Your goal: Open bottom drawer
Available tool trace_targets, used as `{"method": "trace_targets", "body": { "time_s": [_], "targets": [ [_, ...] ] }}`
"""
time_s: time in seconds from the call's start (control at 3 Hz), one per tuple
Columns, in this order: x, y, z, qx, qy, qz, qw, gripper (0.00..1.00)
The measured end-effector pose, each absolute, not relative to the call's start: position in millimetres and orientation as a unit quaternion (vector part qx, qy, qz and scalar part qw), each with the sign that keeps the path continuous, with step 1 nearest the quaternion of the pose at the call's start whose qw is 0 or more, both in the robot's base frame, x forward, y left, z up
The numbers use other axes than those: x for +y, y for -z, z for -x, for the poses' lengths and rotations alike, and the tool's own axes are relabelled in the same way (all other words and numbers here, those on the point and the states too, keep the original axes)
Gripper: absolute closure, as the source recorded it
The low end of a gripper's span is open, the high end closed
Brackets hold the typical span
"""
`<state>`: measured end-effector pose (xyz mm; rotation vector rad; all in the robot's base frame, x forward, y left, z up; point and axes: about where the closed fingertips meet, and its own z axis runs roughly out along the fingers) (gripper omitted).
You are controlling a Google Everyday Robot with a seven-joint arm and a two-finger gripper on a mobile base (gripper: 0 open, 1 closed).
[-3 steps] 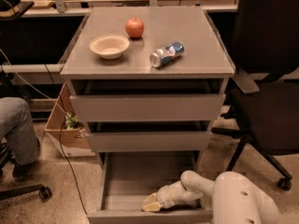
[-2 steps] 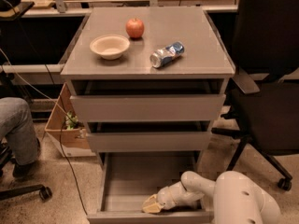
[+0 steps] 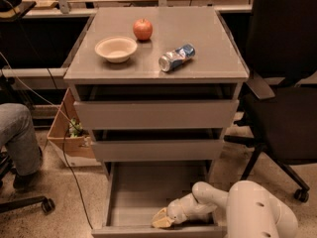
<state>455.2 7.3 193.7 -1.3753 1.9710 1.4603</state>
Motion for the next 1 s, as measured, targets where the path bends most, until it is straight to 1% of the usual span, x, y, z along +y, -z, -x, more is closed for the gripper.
{"method": "trace_targets", "body": {
  "time_s": [0.33,0.67,1.0],
  "targets": [
    [-8,-203,-459,0.701,-0.501,0.469,0.197,1.00],
    [-47,-211,-474,0.720,-0.465,0.453,0.245,1.00],
    [-104,-226,-500,0.736,-0.407,0.448,0.304,1.00]
  ]
}}
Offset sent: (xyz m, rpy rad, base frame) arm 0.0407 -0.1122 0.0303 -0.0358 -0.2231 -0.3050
